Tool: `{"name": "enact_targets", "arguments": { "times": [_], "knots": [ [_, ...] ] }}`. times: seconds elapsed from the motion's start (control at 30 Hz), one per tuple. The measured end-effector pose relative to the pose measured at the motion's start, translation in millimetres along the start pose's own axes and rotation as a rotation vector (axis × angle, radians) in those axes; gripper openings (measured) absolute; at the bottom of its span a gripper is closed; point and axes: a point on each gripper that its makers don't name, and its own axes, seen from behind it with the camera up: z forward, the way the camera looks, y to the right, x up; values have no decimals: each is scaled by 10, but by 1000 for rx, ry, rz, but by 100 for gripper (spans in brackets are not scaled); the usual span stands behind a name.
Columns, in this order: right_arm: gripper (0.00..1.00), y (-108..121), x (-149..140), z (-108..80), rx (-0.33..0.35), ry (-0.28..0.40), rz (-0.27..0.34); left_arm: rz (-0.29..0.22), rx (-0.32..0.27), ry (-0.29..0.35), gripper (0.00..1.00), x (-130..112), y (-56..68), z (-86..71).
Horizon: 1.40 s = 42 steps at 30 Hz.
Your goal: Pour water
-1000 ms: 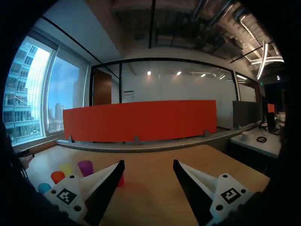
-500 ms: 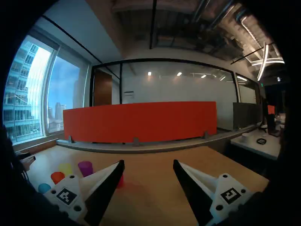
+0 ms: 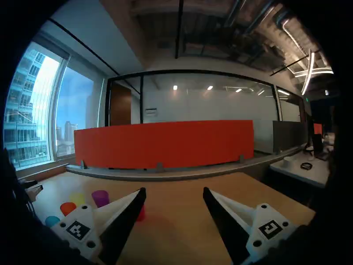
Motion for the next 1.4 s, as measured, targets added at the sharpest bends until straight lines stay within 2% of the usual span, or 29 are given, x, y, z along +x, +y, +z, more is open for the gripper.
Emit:
{"name": "enact_targets", "arguments": {
  "times": [0.7,1.17,1.4],
  "knots": [
    [100,85,13,-85,4,13,12,2,0,-1,98,-4,2,-4],
    [100,111,39,-147,35,59,20,2,0,-1,98,-6,-1,-1],
    [100,99,57,-61,40,94,-31,2,0,-1,98,-3,3,-1]
  ]
}}
